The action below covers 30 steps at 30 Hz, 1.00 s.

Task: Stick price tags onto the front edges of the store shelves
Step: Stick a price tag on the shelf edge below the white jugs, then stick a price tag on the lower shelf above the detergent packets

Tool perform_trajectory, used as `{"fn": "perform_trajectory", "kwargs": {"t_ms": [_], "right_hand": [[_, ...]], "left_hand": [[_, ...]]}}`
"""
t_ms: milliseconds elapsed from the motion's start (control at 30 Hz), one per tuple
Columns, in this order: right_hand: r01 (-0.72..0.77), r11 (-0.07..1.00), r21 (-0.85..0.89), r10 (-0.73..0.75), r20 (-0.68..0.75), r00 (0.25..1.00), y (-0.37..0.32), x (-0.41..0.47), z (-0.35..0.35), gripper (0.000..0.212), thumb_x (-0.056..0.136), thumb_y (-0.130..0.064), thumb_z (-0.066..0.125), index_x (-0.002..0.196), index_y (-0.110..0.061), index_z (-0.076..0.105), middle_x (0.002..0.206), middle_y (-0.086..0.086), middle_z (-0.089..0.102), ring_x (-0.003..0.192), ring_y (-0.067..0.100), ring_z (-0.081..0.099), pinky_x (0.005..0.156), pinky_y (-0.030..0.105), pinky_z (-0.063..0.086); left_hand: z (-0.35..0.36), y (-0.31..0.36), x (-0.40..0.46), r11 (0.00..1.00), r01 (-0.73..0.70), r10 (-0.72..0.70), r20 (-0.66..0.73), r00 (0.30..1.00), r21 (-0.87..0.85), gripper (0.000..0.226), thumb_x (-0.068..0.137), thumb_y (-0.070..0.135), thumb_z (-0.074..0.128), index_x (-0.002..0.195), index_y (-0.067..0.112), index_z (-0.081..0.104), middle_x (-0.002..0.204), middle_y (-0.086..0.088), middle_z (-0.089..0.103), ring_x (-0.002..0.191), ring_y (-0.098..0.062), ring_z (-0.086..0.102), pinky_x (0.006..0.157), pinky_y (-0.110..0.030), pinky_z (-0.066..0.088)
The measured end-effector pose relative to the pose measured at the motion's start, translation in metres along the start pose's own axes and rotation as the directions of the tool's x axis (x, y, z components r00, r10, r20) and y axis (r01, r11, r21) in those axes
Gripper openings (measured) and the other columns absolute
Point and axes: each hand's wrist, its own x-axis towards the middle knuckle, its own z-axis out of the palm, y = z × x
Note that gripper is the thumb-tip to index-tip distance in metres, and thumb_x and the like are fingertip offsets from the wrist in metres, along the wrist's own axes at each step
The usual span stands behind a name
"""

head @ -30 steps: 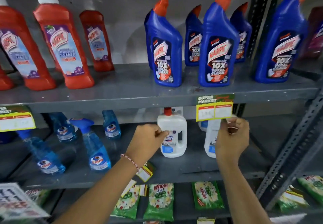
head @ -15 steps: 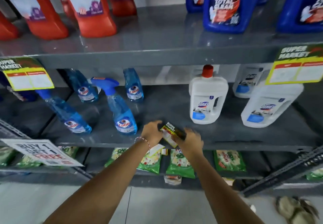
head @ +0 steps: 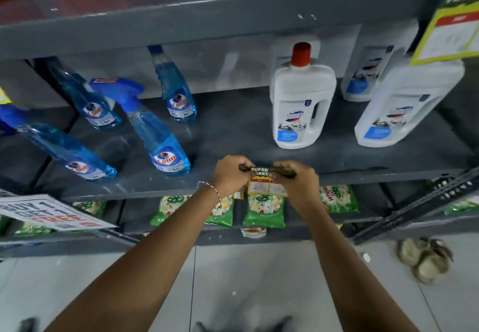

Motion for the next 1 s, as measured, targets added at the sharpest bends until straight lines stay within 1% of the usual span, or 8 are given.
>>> {"fn": "perform_trajectory", "kwargs": {"t_ms": [100, 167, 300, 500, 600, 733, 867, 1000], "right_hand": [[0.022, 0.999, -0.044, -0.025, -0.074, 0.997, 0.020, -0.007, -0.033, 0.018, 0.075, -0.013, 0.081, 0.092, -0.017, 0.076, 0.086, -0.004, 0.074, 0.081, 0.010, 0.069, 0.077, 0.019, 0.053], [0.021, 0.997, -0.068, -0.028, -0.114, 0.993, 0.036, -0.008, -0.055, 0.014, 0.076, -0.014, 0.080, 0.088, -0.018, 0.076, 0.085, -0.003, 0.075, 0.077, 0.008, 0.067, 0.071, 0.011, 0.048], [0.036, 0.981, -0.190, -0.083, -0.246, 0.966, 0.071, -0.009, -0.090, 0.015, 0.073, -0.018, 0.082, 0.086, -0.024, 0.077, 0.088, -0.001, 0.071, 0.087, 0.018, 0.062, 0.075, 0.023, 0.043], [0.007, 0.981, -0.195, -0.068, -0.307, 0.949, 0.101, -0.005, -0.114, 0.013, 0.074, -0.015, 0.079, 0.083, -0.022, 0.075, 0.088, -0.006, 0.071, 0.089, 0.020, 0.060, 0.074, 0.028, 0.046], [-0.005, 0.985, -0.173, -0.054, -0.331, 0.942, 0.106, 0.000, -0.117, 0.011, 0.074, -0.015, 0.078, 0.082, -0.022, 0.075, 0.083, -0.008, 0.068, 0.087, 0.020, 0.060, 0.071, 0.025, 0.043], [-0.005, 0.977, -0.212, -0.081, -0.396, 0.915, 0.108, 0.002, -0.114, 0.019, 0.071, -0.023, 0.081, 0.080, -0.018, 0.065, 0.081, -0.003, 0.068, 0.083, 0.021, 0.054, 0.069, 0.034, 0.045], [-0.097, 0.977, -0.191, -0.014, -0.509, 0.860, 0.111, 0.004, -0.117, 0.044, 0.062, -0.040, 0.086, 0.081, -0.018, 0.053, 0.082, -0.005, 0.057, 0.080, 0.019, 0.045, 0.067, 0.033, 0.039], [-0.219, 0.976, -0.020, 0.167, -0.581, 0.797, 0.108, -0.006, -0.106, 0.041, 0.075, -0.037, 0.080, 0.075, -0.017, 0.045, 0.075, -0.004, 0.051, 0.071, 0.019, 0.045, 0.058, 0.036, 0.037]], "left_hand": [[0.035, 0.020, -0.009, 0.997, -0.026, 0.029, 0.033, 0.999, -0.075, 0.003, 0.081, 0.012, 0.071, 0.079, 0.010, 0.071, 0.057, 0.001, 0.068, 0.047, -0.013, 0.067, 0.048, -0.021, 0.054], [0.061, 0.034, -0.012, 0.996, -0.052, 0.055, 0.029, 0.998, -0.075, 0.009, 0.081, 0.016, 0.072, 0.075, 0.010, 0.070, 0.059, -0.007, 0.072, 0.050, -0.017, 0.071, 0.047, -0.020, 0.054], [0.109, 0.058, -0.014, 0.993, -0.085, 0.087, 0.025, 0.996, -0.077, 0.010, 0.083, 0.014, 0.070, 0.075, 0.007, 0.071, 0.066, -0.012, 0.074, 0.057, -0.022, 0.073, 0.055, -0.026, 0.057], [0.149, 0.078, -0.011, 0.979, -0.189, 0.192, -0.031, 0.981, 0.070, 0.016, 0.083, 0.015, 0.064, 0.074, 0.007, 0.074, 0.067, -0.012, 0.075, 0.063, -0.022, 0.069, 0.065, -0.033, 0.056], [0.157, 0.082, -0.011, 0.978, -0.188, 0.195, -0.072, 0.978, 0.085, 0.020, 0.084, 0.020, 0.064, 0.074, 0.006, 0.073, 0.065, -0.012, 0.074, 0.060, -0.023, 0.069, 0.063, -0.036, 0.057], [0.159, 0.085, -0.006, 0.972, -0.184, 0.203, -0.135, 0.970, 0.144, 0.030, 0.083, 0.026, 0.067, 0.064, 0.004, 0.069, 0.058, -0.013, 0.070, 0.052, -0.023, 0.062, 0.057, -0.032, 0.053], [0.156, 0.081, -0.004, 0.962, -0.189, 0.219, -0.144, 0.965, 0.199, 0.038, 0.085, 0.032, 0.066, 0.057, 0.006, 0.061, 0.054, -0.012, 0.065, 0.045, -0.016, 0.045, 0.055, -0.029, 0.047], [0.151, 0.075, -0.008, 0.959, -0.180, 0.214, -0.145, 0.966, 0.220, 0.044, 0.087, 0.034, 0.061, 0.053, 0.007, 0.055, 0.046, -0.006, 0.056, 0.041, -0.016, 0.041, 0.051, -0.029, 0.044]]}}
